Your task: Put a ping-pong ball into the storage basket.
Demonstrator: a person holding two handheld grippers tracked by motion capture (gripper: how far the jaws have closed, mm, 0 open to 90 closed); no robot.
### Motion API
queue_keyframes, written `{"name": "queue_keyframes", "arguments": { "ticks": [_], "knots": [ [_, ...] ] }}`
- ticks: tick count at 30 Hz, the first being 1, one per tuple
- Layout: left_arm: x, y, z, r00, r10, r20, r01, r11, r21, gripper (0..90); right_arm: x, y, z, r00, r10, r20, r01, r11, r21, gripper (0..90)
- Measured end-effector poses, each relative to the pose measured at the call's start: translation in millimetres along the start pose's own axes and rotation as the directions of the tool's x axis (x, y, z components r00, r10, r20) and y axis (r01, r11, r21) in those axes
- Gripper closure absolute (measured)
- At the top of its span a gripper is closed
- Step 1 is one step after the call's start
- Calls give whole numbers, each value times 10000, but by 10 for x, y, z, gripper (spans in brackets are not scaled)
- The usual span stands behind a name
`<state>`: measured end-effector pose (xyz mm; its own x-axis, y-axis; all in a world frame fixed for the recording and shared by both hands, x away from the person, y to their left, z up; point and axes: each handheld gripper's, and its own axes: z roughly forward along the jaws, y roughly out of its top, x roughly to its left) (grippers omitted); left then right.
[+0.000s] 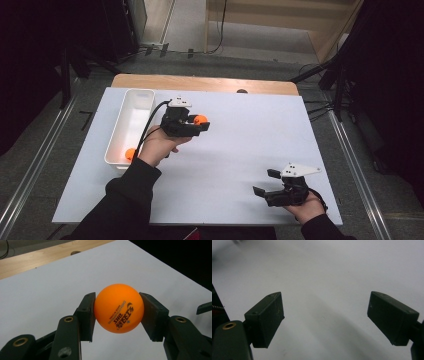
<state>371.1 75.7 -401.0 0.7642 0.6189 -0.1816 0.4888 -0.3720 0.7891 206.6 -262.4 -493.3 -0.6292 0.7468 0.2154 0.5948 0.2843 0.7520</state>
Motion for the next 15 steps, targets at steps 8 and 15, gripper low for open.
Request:
{"name": "queue_keyframes", "arguments": {
  "ticks": [8, 15],
  "knots": [
    [37, 11, -59, 9999, -34, -99, 35, 9999, 120, 503, 2, -2, 3, 10000, 58, 19, -58, 10000, 75, 123],
    [78, 21, -113, 9998, -106, -184, 108, 9999, 58, 504, -1, 1, 6, 10000, 29, 13, -29, 10000, 84, 123]
  ]
}}
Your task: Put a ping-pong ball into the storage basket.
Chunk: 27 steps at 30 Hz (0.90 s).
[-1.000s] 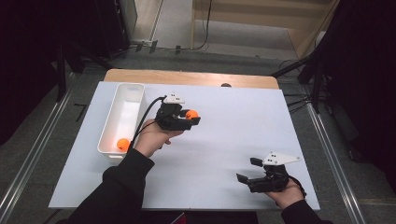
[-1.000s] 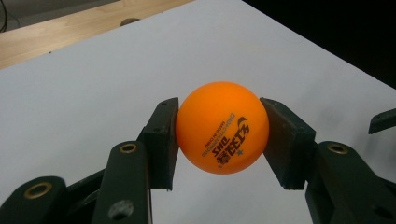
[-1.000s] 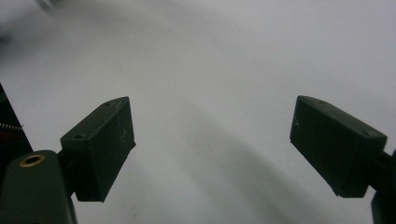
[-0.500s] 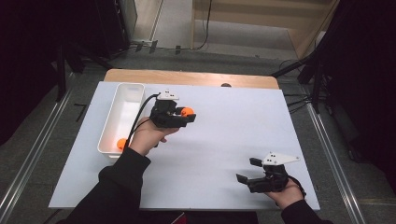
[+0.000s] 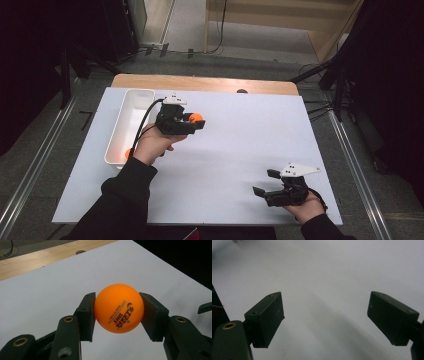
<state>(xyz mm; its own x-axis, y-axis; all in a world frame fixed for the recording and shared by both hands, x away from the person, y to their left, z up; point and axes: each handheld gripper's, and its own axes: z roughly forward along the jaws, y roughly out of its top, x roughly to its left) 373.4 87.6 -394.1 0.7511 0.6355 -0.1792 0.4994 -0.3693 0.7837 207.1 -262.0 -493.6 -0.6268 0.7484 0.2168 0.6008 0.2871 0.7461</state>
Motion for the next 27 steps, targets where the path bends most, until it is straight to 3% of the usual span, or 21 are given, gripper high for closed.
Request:
{"name": "queue_keyframes", "arguments": {
  "ticks": [27],
  "knots": [
    [195, -10, -251, 9983, -200, -555, 196, 9998, -81, 503, 0, -1, 9, 10000, -12, 77, 11, 10000, 60, 123]
  ]
}}
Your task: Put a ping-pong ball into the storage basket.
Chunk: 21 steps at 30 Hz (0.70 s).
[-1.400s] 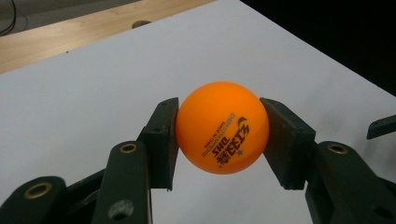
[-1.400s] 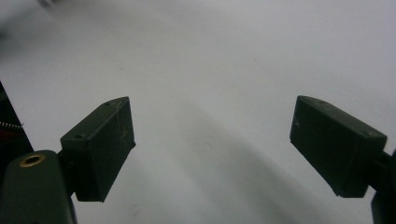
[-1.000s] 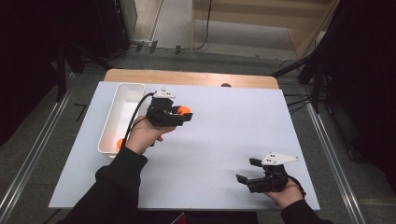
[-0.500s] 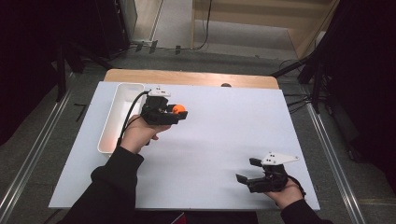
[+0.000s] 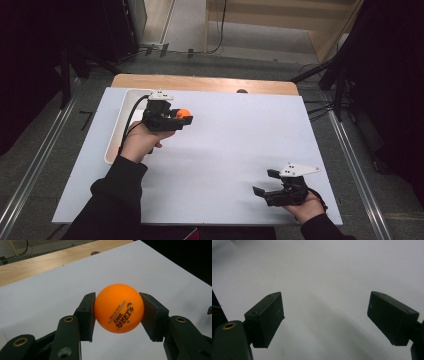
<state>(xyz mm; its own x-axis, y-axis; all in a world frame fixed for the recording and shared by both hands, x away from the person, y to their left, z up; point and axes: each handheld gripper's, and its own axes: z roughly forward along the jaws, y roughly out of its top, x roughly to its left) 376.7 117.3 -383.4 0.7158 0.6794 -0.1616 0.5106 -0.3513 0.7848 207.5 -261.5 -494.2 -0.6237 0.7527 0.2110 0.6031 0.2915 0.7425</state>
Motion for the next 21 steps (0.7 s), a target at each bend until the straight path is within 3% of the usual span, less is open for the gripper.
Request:
{"name": "queue_keyframes", "arguments": {
  "ticks": [21],
  "knots": [
    [145, -3, -130, 9995, -180, -273, 178, 9998, -67, 503, 2, 0, -3, 10000, -9, 13, 9, 10000, -25, 123]
  ]
}}
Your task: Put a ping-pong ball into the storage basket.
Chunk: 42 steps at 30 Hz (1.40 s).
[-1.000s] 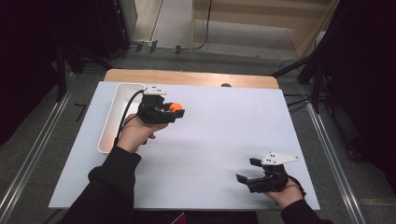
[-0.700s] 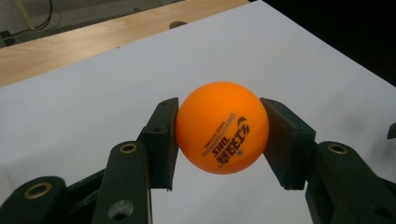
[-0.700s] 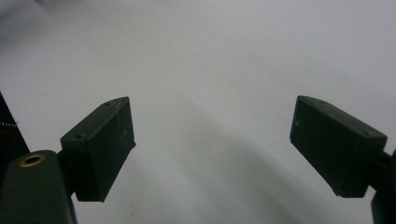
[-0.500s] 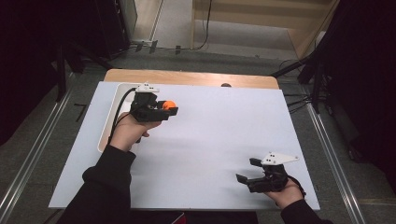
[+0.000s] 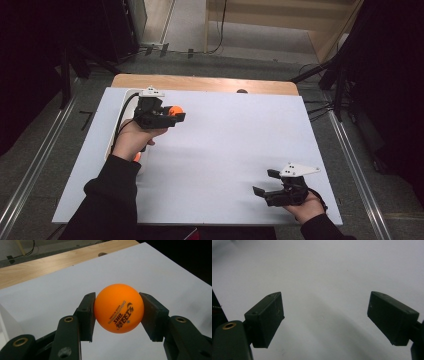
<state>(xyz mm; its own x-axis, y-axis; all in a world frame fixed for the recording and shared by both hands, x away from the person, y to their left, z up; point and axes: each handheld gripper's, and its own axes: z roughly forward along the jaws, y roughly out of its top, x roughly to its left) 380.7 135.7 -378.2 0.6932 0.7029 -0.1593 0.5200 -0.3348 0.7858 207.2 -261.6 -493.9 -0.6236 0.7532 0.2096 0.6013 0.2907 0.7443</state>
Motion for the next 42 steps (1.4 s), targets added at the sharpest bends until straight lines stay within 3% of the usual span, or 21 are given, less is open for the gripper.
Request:
{"name": "queue_keyframes", "arguments": {
  "ticks": [20, 42],
  "knots": [
    [133, -32, -116, 9978, -178, -643, 178, 9998, -1, 503, 1, 0, 3, 10000, -34, 11, 34, 10000, 12, 123],
    [333, -101, -286, 9869, -690, -1456, 623, 9968, -497, 503, 10, 25, 22, 9999, -33, -103, 34, 9999, 109, 123]
  ]
}}
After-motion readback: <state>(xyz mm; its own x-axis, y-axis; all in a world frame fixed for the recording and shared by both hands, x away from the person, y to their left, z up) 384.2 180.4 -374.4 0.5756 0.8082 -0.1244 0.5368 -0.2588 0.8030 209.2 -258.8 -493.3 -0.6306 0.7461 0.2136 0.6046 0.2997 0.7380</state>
